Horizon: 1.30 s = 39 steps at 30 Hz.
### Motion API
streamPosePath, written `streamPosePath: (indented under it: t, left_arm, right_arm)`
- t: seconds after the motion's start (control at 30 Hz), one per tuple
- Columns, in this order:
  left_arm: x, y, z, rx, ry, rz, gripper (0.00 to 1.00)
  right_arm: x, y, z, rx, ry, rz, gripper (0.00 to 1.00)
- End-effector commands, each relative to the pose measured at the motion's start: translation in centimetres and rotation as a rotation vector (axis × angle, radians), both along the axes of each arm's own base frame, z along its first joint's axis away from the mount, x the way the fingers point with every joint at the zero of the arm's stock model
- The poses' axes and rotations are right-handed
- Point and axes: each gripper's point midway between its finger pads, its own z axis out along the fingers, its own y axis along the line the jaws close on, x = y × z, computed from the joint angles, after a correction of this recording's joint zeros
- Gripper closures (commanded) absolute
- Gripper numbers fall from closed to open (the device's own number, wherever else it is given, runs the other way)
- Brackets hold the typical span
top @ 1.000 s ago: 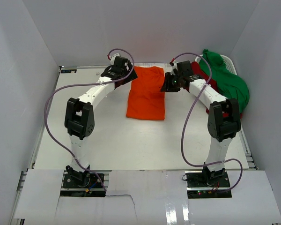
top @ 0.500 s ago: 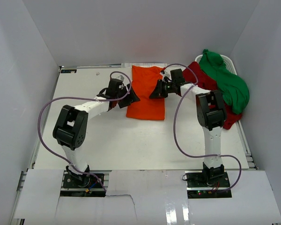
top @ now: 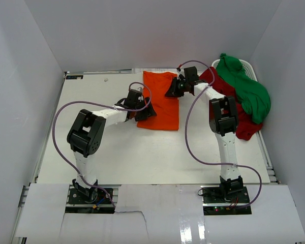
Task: Fold and stack the t-shirts
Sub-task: Fold the folded rectangular tshirt in 1/3 of the way
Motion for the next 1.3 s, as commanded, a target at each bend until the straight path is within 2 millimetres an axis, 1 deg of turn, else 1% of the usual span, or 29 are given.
streamPosePath:
  t: [0.0,0.03,0.07,0.1,0.13,0.17,0.23,0.27,0.3,0.33,0.37,0.4,0.43,0.47,0.5,0.53,0.57,0.6,0.63,0.67,0.7,0.73,0.83,0.97,1.1,1.13,1.17,1.2,1.27]
  left_arm:
    - [0.7,0.9,0.6,0.078,-0.021,0.034,0.25]
    - [0.7,0.9,0.6,0.082,-0.019,0.04,0.25]
    - [0.6,1.0,0.6,0.083,-0.018,0.045,0.25]
    - [0.6,1.1,1.4,0.084,-0.03,0.055,0.25]
    - [0.6,1.3,1.2,0.091,-0.026,0.061,0.25]
    - [0.5,1.3,2.5,0.078,-0.052,0.065,0.25]
    - [0.3,1.3,4.1,0.071,-0.087,0.065,0.25]
    - [0.5,1.8,4.9,0.083,-0.115,0.082,0.24]
    - [0.3,1.7,6.8,0.07,-0.152,0.078,0.23]
    - [0.2,1.7,7.8,0.063,-0.176,0.066,0.23]
    - [-0.1,1.6,8.7,0.054,-0.189,0.054,0.23]
    - [-0.8,1.7,10.1,0.047,-0.202,0.046,0.22]
    - [-1.1,1.9,10.6,0.046,-0.203,0.054,0.21]
    - [-1.6,2.3,10.9,0.048,-0.194,0.069,0.21]
    - [-2.5,3.0,11.1,0.056,-0.173,0.087,0.2]
    - [-3.1,3.7,10.4,0.072,-0.14,0.119,0.19]
    - [-3.6,4.1,9.9,0.088,-0.115,0.132,0.18]
    - [-4.5,4.8,8.6,0.126,-0.059,0.133,0.17]
    - [-4.9,5.1,8.0,0.146,-0.037,0.138,0.15]
    - [-5.3,6.0,7.0,0.187,-0.004,0.164,0.15]
    - [-5.5,6.4,6.5,0.204,0.007,0.177,0.14]
    - [-5.9,6.8,5.7,0.218,0.025,0.187,0.13]
    - [-6.3,7.2,4.9,0.211,0.053,0.207,0.12]
    - [-6.2,7.4,3.8,0.209,0.079,0.218,0.11]
    - [-5.6,7.5,2.4,0.214,0.105,0.235,0.11]
    - [-5.5,7.5,2.1,0.215,0.108,0.238,0.12]
    - [-5.3,7.5,1.2,0.221,0.12,0.245,0.12]
    - [-5.2,7.4,0.9,0.221,0.124,0.247,0.11]
    - [-4.5,7.5,0.4,0.219,0.129,0.263,0.12]
  right_arm:
    - [0.6,-0.7,3.0,-0.021,-0.064,-0.014,0.75]
    - [0.6,-0.5,3.6,-0.012,-0.075,-0.007,0.74]
    - [0.4,-0.3,5.1,0.005,-0.098,0.011,0.73]
    - [0.2,-0.3,5.9,0.011,-0.113,0.018,0.71]
    - [-0.2,-0.3,7.0,0.02,-0.132,0.027,0.71]
    - [-1.4,-0.6,8.3,0.025,-0.146,0.032,0.68]
    - [-2.8,-1.1,9.9,0.026,-0.182,0.039,0.64]
    - [-3.5,-1.5,10.2,0.016,-0.191,0.035,0.63]
    - [-5.6,-2.2,11.0,0.008,-0.193,0.038,0.62]
    - [-6.6,-2.5,11.3,0.007,-0.201,0.038,0.57]
    - [-8.1,-2.9,13.4,0.015,-0.233,0.035,0.55]
    - [-10.2,-3.6,10.8,-0.002,-0.158,0.03,0.52]
    - [-11.5,-4.0,10.4,-0.007,-0.138,0.031,0.51]
    - [-13.1,-4.5,11.1,-0.008,-0.137,0.03,0.51]
    - [-15.3,-5.2,8.3,-0.027,-0.059,0.024,0.5]
    - [-16.6,-5.6,8.3,-0.029,-0.042,0.012,0.47]
    - [-17.7,-5.8,7.4,-0.026,-0.009,0.014,0.46]
    - [-18.7,-5.9,6.4,-0.026,0.025,0.015,0.46]
    - [-20.4,-6.2,4.6,-0.026,0.09,0.013,0.46]
    - [-21.2,-6.2,4.3,-0.012,0.112,0.02,0.46]
    - [-21.8,-6.2,3.7,-0.007,0.137,0.017,0.45]
    - [-22.8,-6.4,2.6,-0.004,0.177,0.012,0.44]
    - [-23.6,-6.5,1.6,0.003,0.199,0.007,0.42]
    - [-23.5,-6.7,0.6,-0.019,0.219,-0.014,0.41]
    - [-22.7,-6.6,-0.1,-0.016,0.224,-0.033,0.41]
    - [-22.5,-6.5,-0.6,-0.021,0.229,-0.036,0.41]
    - [-22.1,-6.5,-0.7,-0.023,0.228,-0.041,0.41]
    - [-22.0,-6.4,-0.9,-0.022,0.232,-0.044,0.41]
    - [-21.5,-6.3,-1.8,-0.033,0.241,-0.051,0.4]
